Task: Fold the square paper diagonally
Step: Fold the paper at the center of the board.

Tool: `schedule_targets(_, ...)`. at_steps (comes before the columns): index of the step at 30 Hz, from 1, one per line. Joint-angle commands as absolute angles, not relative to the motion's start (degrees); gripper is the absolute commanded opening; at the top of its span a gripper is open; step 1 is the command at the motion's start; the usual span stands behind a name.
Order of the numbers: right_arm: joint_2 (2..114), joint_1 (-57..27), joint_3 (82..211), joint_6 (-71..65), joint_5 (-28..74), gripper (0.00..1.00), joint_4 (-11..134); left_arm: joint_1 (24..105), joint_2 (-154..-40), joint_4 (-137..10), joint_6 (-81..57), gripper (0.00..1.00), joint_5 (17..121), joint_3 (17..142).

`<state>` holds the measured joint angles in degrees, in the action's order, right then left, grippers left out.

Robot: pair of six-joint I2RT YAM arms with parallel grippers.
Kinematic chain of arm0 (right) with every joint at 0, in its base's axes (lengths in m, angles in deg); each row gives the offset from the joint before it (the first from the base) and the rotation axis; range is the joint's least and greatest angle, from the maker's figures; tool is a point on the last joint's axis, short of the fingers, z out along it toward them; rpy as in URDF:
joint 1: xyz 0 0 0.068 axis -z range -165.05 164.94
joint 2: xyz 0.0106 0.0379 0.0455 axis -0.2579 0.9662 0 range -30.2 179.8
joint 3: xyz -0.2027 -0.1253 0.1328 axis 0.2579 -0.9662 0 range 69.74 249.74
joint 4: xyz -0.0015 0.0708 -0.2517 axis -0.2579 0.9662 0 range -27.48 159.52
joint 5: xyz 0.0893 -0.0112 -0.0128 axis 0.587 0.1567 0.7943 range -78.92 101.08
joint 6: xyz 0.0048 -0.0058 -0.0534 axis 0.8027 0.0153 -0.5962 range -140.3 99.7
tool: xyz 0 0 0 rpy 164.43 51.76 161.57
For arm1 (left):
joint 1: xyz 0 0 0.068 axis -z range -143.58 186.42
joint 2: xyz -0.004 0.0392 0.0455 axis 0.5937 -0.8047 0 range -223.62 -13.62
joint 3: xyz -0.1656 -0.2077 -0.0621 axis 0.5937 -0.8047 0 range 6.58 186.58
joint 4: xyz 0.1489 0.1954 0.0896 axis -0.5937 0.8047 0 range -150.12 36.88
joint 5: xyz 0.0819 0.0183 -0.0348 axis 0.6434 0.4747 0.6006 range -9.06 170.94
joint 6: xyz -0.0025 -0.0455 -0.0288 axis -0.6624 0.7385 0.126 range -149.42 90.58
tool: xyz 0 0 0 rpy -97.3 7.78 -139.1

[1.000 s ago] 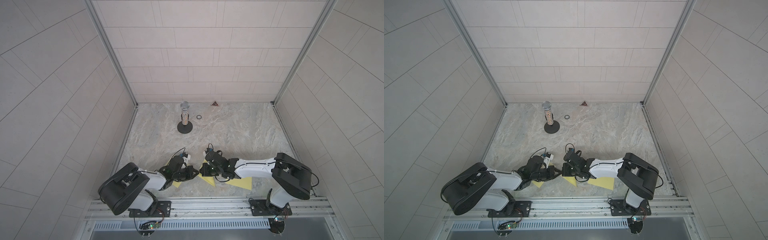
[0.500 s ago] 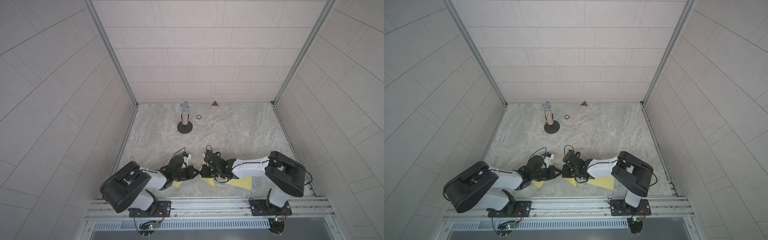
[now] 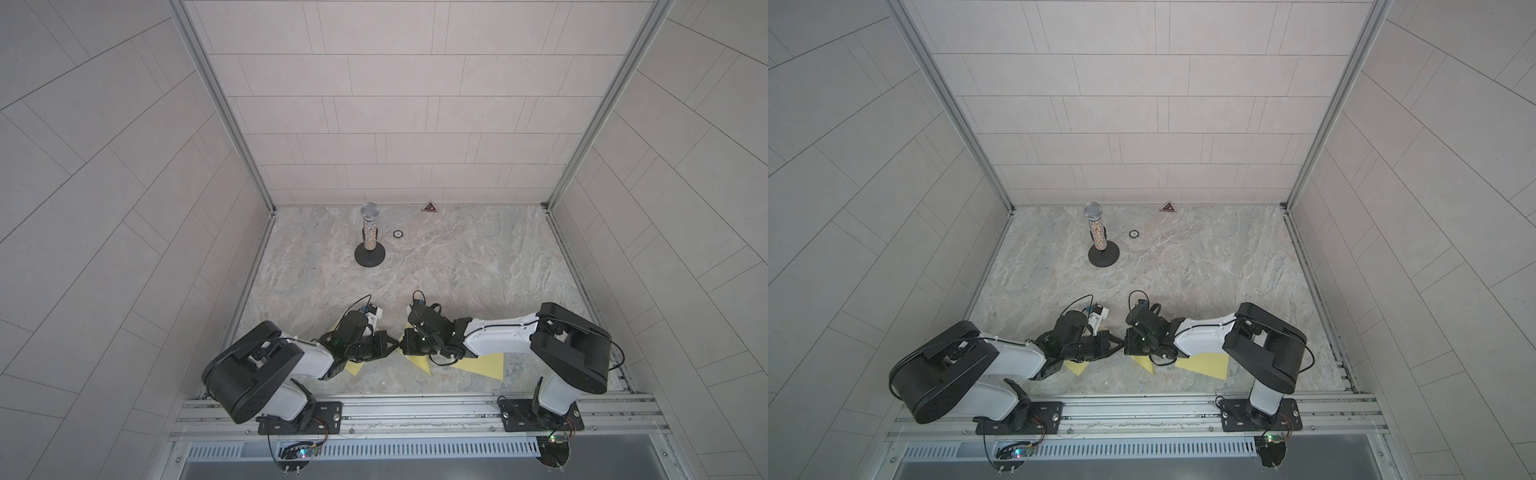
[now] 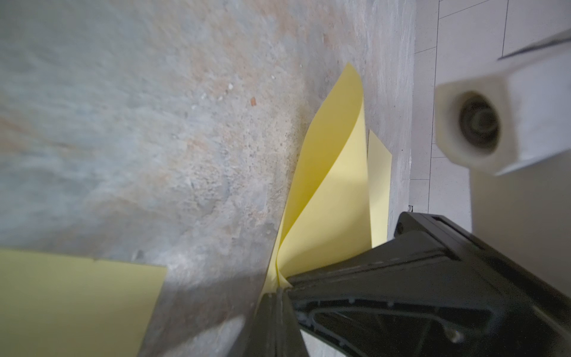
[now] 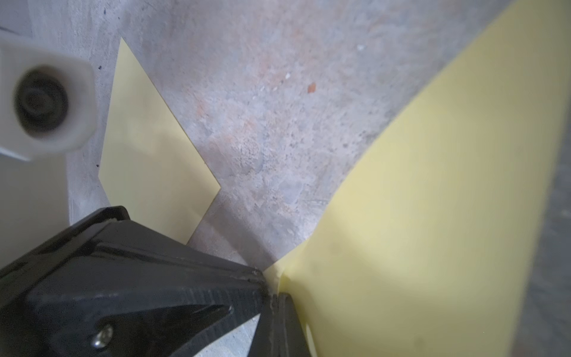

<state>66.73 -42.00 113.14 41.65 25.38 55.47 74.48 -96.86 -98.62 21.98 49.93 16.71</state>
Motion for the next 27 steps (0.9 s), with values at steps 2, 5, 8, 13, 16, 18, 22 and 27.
schedule_targets(2, 67.87, -42.32, 113.11, 42.05, 23.5, 0.0, 55.63, 74.74, -97.53, -90.12, 20.68, 0.0, 53.69, 14.93)
schedule_targets(5, 67.72, -42.36, 111.87, 42.53, 23.13, 0.05, 55.17, 74.67, -96.31, -89.11, 20.59, 0.0, 54.08, 14.91)
schedule_targets(8, 67.61, -42.52, 110.97, 42.76, 22.86, 0.12, 55.05, 74.68, -94.25, -87.28, 20.59, 0.0, 54.98, 14.76)
schedule_targets(13, 67.54, -42.77, 109.79, 43.37, 22.85, 0.2, 54.2, 74.72, -90.21, -84.32, 20.68, 0.0, 56.12, 14.43)
schedule_targets(16, 67.34, -42.96, 108.91, 43.75, 22.75, 0.24, 53.39, 74.69, -87.74, -82.5, 20.86, 0.0, 56.64, 14.06)
schedule_targets(18, 67.34, -43.11, 108.76, 43.88, 22.6, 0.25, 53.23, 74.69, -86.15, -81.59, 21.09, 0.0, 56.85, 13.82)
schedule_targets(22, 67.34, -43.58, 108.67, 44.2, 21.92, 0.26, 53.17, 74.7, -82.93, -81.24, 22.15, 0.0, 56.6, 12.92)
schedule_targets(27, 67.19, -43.95, 108.43, 44.86, 20.8, 0.15, 54.65, 74.94, -79.63, -81.14, 23.22, 0.0, 55.35, 12.7)
